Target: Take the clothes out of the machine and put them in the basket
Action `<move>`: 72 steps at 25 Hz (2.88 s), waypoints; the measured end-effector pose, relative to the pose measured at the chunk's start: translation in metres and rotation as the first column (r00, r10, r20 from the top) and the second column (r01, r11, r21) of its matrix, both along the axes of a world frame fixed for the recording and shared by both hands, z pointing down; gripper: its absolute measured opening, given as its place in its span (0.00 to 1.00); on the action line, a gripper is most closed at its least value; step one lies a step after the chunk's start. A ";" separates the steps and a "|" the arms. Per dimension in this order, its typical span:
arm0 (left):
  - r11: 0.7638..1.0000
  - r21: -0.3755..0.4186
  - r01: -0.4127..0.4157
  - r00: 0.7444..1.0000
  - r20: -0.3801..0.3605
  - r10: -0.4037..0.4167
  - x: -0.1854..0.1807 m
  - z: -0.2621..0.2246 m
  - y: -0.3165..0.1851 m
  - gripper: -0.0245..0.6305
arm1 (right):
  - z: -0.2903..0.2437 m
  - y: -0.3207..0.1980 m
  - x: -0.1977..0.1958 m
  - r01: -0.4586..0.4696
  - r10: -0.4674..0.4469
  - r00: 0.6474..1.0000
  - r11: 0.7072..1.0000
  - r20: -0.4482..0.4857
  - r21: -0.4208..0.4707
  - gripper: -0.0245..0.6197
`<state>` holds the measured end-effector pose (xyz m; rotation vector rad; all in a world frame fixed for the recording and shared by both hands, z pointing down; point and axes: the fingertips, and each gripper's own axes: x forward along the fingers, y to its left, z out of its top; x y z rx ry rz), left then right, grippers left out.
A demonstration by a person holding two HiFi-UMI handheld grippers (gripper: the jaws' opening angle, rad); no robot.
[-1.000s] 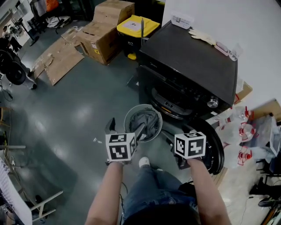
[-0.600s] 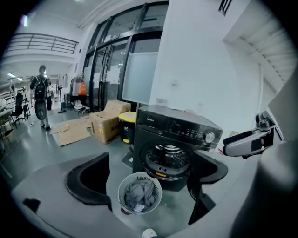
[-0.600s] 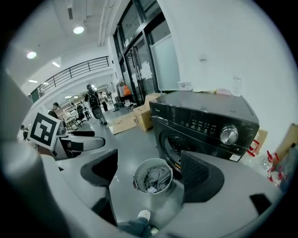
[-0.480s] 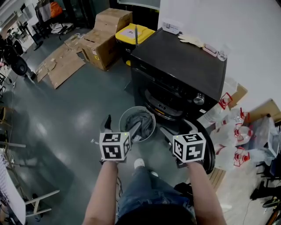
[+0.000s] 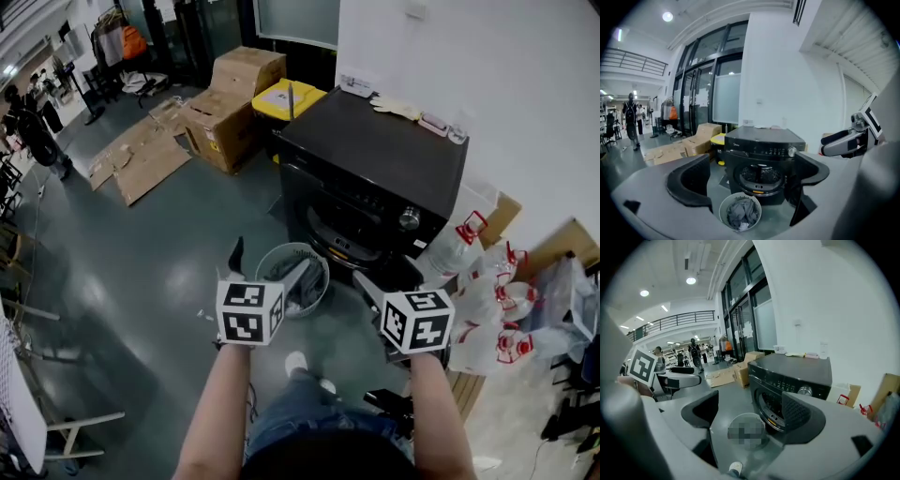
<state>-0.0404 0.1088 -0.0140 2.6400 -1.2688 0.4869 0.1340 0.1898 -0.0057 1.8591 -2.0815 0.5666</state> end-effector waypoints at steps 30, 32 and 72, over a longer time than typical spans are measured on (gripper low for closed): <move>0.901 0.371 -0.225 0.966 -0.036 0.256 0.012 -0.147 0.012 0.84 | -0.167 0.011 -0.020 0.014 0.085 0.972 0.909 -0.218 0.418 0.55; 0.886 0.404 -0.229 0.965 -0.022 0.260 0.009 -0.156 0.010 0.73 | -0.173 0.012 -0.021 0.003 0.103 0.969 0.904 -0.224 0.427 0.53; 0.793 0.586 -0.168 0.975 -0.020 0.221 -0.027 -0.214 0.005 0.04 | -0.230 0.043 -0.023 -0.035 0.285 0.857 0.864 -0.430 0.502 0.04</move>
